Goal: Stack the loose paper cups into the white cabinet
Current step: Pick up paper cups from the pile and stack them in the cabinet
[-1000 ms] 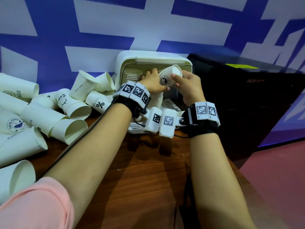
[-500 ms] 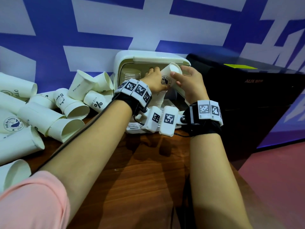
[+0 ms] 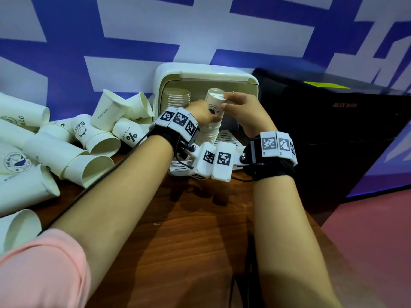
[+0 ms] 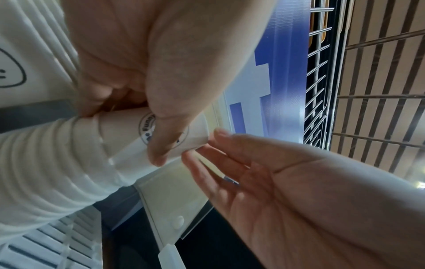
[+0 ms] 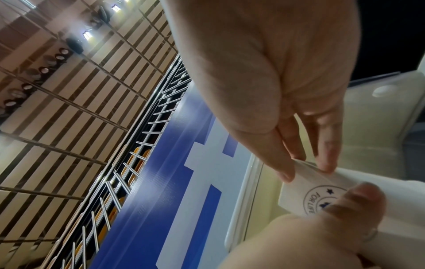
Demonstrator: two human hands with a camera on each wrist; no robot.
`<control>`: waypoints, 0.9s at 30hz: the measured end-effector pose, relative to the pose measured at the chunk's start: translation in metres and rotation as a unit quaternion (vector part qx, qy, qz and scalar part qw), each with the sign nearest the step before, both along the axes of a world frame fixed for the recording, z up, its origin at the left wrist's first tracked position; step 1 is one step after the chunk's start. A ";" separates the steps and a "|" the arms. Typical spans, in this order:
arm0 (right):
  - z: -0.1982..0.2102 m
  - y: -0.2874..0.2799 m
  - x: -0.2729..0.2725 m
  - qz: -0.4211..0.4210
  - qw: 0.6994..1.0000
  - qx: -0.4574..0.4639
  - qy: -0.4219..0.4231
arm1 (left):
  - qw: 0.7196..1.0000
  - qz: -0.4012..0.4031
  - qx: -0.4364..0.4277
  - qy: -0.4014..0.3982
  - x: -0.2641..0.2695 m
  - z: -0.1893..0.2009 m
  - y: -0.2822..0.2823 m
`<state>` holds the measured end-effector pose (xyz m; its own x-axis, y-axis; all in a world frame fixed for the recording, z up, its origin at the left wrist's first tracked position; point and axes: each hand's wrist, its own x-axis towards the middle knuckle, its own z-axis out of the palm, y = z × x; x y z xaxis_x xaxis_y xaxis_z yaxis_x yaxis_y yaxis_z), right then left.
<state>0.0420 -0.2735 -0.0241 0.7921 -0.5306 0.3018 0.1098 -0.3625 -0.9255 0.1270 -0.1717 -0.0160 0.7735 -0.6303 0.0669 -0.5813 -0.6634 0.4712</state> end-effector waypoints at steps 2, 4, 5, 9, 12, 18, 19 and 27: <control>-0.001 0.002 0.000 0.027 0.999 0.008 0.027 | 1.000 -0.004 0.025 0.011 0.000 0.001 0.001; -0.003 0.002 0.002 0.038 0.998 0.009 0.052 | 0.999 -0.006 0.048 0.012 -0.001 0.003 0.002; -0.004 0.002 0.003 0.041 0.997 0.010 0.061 | 0.998 -0.006 0.055 0.013 -0.002 0.003 0.002; -0.007 0.002 0.010 0.050 0.995 0.042 0.069 | 0.998 -0.006 0.057 0.030 -0.006 0.006 0.003; -0.012 0.004 0.013 0.063 0.993 0.054 0.085 | 0.998 0.000 0.038 0.046 -0.009 0.009 0.006; -0.017 0.011 0.011 0.091 0.988 0.050 0.112 | 0.997 0.066 0.013 0.044 -0.010 0.013 0.008; -0.016 0.012 0.010 0.092 0.987 0.046 0.123 | 0.996 0.075 0.005 0.041 -0.011 0.013 0.009; -0.006 0.017 0.007 0.072 0.984 0.018 0.161 | 0.997 0.057 -0.026 0.051 -0.022 0.015 0.022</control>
